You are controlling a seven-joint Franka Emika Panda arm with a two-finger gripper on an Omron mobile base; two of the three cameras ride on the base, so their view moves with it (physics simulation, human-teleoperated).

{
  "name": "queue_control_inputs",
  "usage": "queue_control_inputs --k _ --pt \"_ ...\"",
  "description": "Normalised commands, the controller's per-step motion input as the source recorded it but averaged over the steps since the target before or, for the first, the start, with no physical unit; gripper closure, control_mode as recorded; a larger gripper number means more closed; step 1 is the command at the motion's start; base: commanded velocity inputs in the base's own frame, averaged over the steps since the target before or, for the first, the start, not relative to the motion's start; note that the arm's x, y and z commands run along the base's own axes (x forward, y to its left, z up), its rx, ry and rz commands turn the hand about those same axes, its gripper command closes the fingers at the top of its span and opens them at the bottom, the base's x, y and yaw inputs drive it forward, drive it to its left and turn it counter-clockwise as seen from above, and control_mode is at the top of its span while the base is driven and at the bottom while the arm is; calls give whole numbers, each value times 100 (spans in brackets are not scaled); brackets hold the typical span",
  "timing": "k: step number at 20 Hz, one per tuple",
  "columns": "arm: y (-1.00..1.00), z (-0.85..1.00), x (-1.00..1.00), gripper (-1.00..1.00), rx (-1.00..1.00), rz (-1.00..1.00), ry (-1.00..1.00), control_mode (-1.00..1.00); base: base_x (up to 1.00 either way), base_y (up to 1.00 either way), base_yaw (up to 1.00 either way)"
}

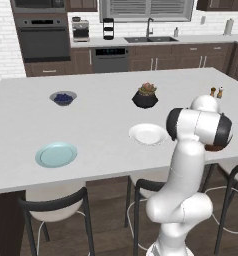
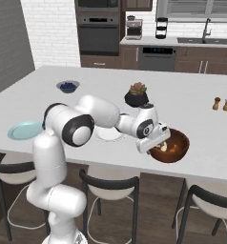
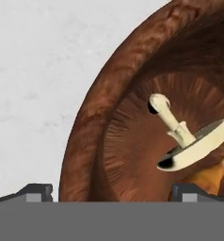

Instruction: Pick the chicken drumstick and mushroom from their plates and place them in the bowl. Then put the bowl in the fridge.

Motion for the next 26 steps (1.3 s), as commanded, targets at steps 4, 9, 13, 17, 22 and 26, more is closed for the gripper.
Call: queue_control_inputs --k 4,9,13,17,22,26 --pt "-18 -33 7 -100 0 0 5 -100 0 0 0" --pt "-10 -28 12 -100 0 0 5 -100 0 0 0" --pt "-1 -34 -5 100 0 0 6 -100 0 0 0" --pt "-3 -12 -19 100 0 0 2 -100 0 0 0" --pt "6 -8 -57 100 0 0 0 -100 0 0 0" --pt "18 13 -28 100 3 3 0 -100 0 0 0"
